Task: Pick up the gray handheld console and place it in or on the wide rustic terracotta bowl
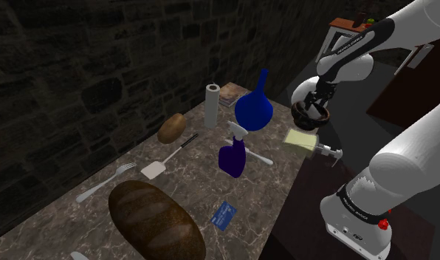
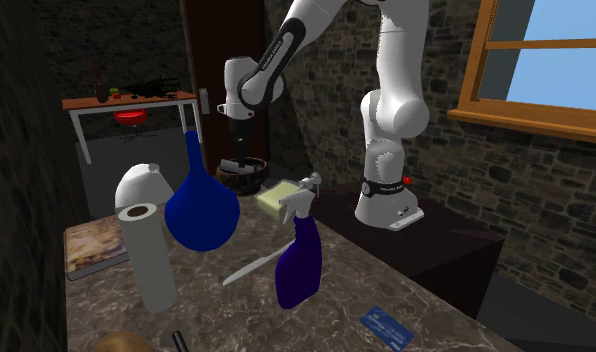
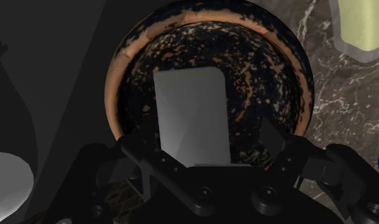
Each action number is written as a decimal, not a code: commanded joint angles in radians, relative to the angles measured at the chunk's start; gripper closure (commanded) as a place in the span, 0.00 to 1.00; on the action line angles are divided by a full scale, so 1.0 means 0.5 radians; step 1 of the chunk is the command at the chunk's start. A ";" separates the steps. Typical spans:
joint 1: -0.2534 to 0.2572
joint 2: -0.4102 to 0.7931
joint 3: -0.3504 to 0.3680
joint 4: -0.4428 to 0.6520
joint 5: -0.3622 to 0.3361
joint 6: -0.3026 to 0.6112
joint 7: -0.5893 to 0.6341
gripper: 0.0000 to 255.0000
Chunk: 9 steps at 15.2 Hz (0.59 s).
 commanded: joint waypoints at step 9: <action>-0.008 -0.253 0.026 0.053 -0.134 -0.291 0.100 0.00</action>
